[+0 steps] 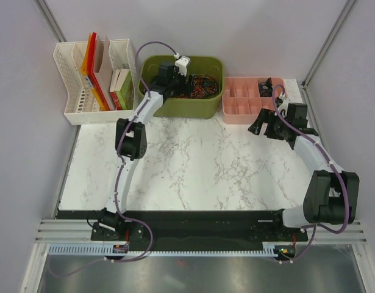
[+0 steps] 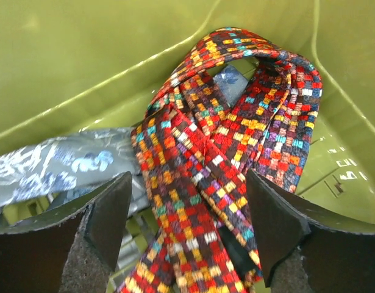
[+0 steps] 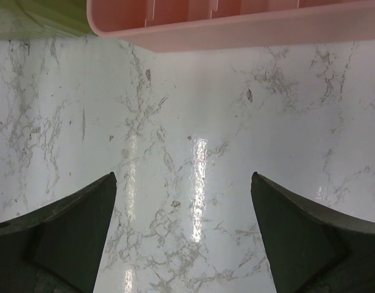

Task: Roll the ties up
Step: Pick up the tie from the bin.

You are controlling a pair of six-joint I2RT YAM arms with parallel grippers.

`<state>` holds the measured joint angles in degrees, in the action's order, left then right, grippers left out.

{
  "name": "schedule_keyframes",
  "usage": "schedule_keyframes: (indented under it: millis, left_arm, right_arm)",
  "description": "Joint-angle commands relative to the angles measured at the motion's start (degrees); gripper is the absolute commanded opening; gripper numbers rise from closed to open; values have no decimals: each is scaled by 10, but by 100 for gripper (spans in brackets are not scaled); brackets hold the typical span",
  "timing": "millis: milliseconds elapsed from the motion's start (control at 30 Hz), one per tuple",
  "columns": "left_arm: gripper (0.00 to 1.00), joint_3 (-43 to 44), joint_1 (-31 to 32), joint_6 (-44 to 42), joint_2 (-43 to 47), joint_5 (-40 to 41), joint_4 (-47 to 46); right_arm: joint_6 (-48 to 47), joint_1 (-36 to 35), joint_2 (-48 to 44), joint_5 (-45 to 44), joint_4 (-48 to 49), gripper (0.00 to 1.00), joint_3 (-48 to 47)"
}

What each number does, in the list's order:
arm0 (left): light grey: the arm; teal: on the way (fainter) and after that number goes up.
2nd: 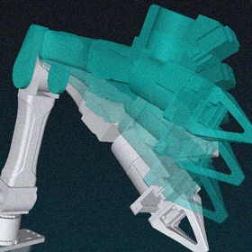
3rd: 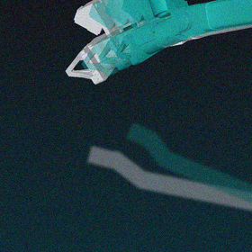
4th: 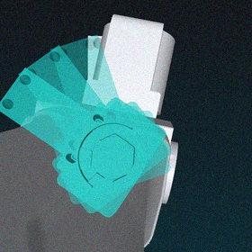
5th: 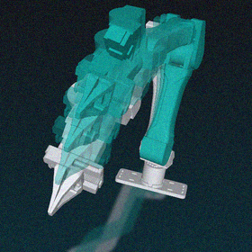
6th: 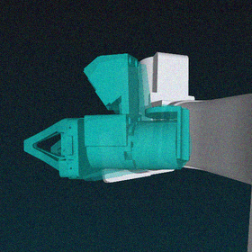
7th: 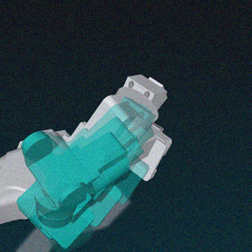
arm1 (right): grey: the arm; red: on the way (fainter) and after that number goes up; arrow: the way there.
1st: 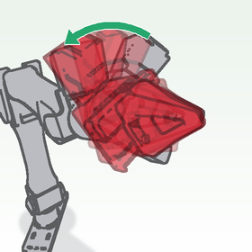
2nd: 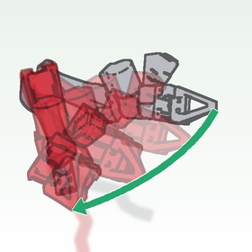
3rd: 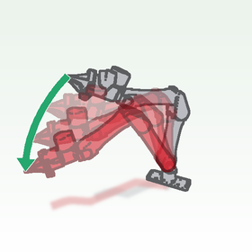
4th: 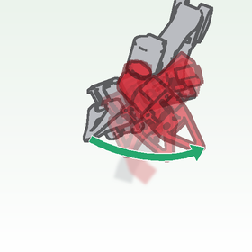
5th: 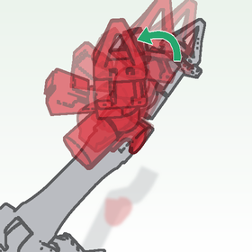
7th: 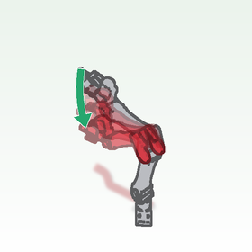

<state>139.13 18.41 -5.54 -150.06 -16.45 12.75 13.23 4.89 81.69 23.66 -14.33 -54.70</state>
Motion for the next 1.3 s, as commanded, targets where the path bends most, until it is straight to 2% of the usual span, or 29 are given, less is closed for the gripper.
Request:
schedule_keyframes:
  millis: [0, 267, 400, 567, 600, 633, 767, 900, 1267]
  left_arm:
    - [81, 40, 7, -49, -31, 17, -37]
    - [71, 70, 13, -57, -64, 37, -51]
    - [54, 72, 17, -74, -67, 46, -52]
    - [38, 71, 19, -110, -67, 76, -32]
    - [30, 70, 18, -111, -65, 78, -27]
    - [25, 69, 18, -111, -63, 80, -21]
    - [22, 34, 22, -125, -44, 70, -4]
    - [2, 32, 21, -124, -37, 88, -12]
    - [2, 45, 17, -64, 78, 109, -145]
  right_arm:
    - [-8, 8, 4, -5, 3, 98, -28]
    - [-5, 20, 11, -5, -5, 98, -37]
    - [2, 23, 22, 2, -5, 98, -45]
    - [3, 26, 24, 5, -5, 98, -49]
    - [3, 26, 23, 7, -5, 98, -49]
    - [2, 26, 23, 7, -5, 98, -48]
    - [1, 27, 21, 6, -5, 98, -48]
    - [1, 27, 21, 6, -5, 98, -51]
    - [9, 27, 23, 15, -5, 98, -63]
